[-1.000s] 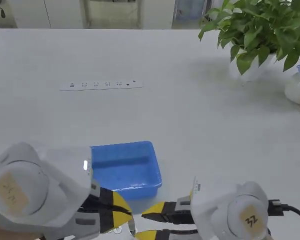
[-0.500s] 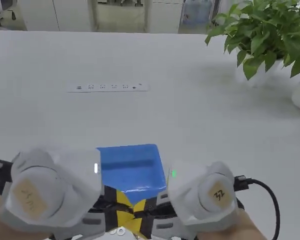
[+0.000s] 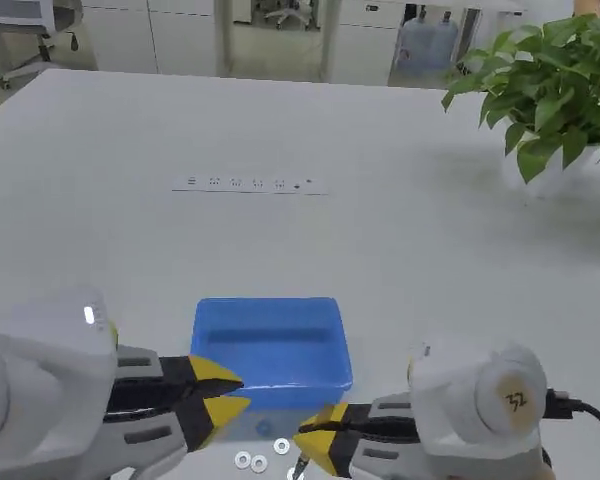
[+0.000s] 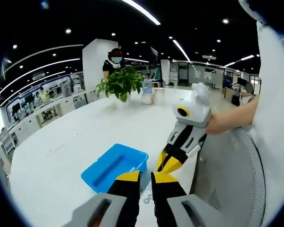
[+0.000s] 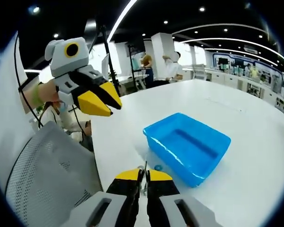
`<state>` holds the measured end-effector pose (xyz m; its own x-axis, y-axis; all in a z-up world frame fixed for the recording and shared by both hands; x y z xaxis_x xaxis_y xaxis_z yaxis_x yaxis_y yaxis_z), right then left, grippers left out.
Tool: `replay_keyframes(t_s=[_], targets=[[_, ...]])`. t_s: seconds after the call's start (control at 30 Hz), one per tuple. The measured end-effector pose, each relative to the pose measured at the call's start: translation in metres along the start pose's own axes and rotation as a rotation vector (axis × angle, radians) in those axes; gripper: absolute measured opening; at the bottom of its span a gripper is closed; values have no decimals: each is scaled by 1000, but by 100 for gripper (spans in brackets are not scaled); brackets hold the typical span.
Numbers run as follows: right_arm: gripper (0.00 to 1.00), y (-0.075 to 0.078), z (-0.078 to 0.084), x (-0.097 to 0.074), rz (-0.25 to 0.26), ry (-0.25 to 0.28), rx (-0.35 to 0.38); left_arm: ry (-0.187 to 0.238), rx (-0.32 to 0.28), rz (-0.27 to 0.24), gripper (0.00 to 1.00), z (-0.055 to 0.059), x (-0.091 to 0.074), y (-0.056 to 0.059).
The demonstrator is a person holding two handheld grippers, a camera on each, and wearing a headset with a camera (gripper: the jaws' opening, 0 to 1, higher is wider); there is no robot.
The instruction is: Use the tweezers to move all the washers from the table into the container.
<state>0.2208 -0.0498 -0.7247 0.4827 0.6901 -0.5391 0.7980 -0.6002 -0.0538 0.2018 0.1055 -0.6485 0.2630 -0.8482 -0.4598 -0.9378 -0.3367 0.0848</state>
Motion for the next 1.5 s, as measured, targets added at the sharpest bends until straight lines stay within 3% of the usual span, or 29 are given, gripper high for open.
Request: replay_keyframes(t_s=[0.1, 0.33, 0.43, 0.87, 1.17, 1.3, 1.5], targets=[[0, 1, -3, -8, 3, 41, 66, -6, 12, -62, 8, 3, -9, 7], [0, 10, -14, -22, 32, 91, 117, 71, -66, -166, 13, 11, -24, 22], [0, 13, -21, -25, 47, 106, 101, 106, -96, -184, 16, 13, -30, 27], [0, 20, -43, -27, 56, 145, 65, 139, -99, -255, 16, 11, -45, 39], [0, 41, -70, -30, 111, 218, 64, 140, -98, -262, 15, 12, -48, 39], [0, 53, -77, -22, 147, 211, 45, 175, -58, -302, 12, 6, -52, 36], [0, 69, -75, 0, 181, 163, 37, 181, -68, -303, 11, 6, -55, 31]])
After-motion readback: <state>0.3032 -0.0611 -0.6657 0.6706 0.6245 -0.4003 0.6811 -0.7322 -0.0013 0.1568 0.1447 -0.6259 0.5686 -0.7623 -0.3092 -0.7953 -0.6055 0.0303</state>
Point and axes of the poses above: the centre of the closed fingertips' face, and the gripper's own axes: x roughly forward along the fingers, y roughly to its right, z roughly out of its underside, the point moved 7 cm from there along -x, roughly backward along the fingers, and after that the axes turned 14 degrees about z, right-handed, at the moved point
